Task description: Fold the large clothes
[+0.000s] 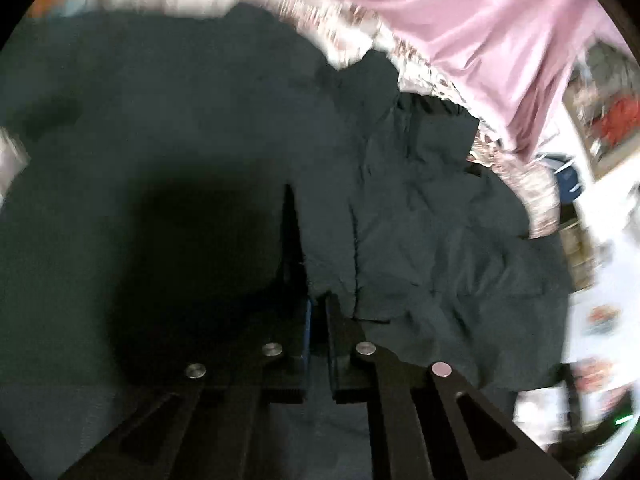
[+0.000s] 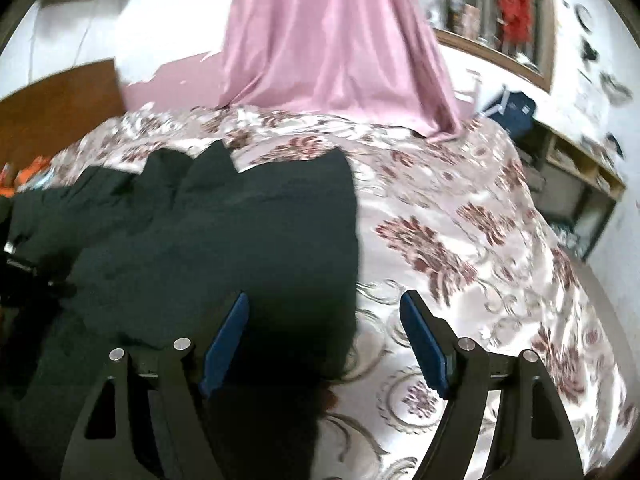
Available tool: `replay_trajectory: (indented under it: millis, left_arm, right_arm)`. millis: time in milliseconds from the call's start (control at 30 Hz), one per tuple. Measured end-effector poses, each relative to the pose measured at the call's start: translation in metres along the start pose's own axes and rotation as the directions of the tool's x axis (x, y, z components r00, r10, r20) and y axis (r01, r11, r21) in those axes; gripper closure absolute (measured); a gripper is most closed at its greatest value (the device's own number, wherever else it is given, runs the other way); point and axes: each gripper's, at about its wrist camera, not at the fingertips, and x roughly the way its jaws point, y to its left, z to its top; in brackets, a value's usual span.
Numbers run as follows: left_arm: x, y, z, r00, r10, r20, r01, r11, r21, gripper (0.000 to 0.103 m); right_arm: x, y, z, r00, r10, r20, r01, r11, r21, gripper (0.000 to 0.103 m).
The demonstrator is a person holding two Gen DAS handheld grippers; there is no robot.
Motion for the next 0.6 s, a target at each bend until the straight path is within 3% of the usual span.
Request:
replay_trajectory:
  millis: [67,267,500,600]
  left_arm:
    - [-0.021,-0.019,0.003,0.990,0.090,0.108,-0.104,0.986,0.129,0.098]
    - [-0.071,-0.031,0.010,0.942,0.148,0.300,-0.232,0.936,0.265,0.098]
    - [-0.092,-0.002,0.009,0.925,0.140,0.354,-0.261,0.911,0.321,0.098]
    - [-0.097,0.017,0.011,0.916,0.150,0.372,-0.273,0.913,0.304,0.098]
  right_arm:
    - [0.002,-0.006,-0.002,1.000,-0.001,0.002,0.001,1.000,0.011,0.030]
    - [0.002,-0.004,-0.006,1.000,-0.017,-0.011,0.017,1.000,0.007,0.030]
    - [-0.015,0.034,0.008,0.998,0.046,0.035,-0.045,0.999,-0.030,0.030]
    - [-0.014,0.063,0.011,0.995,0.095,0.011,-0.094,0.995,-0.043,0.030]
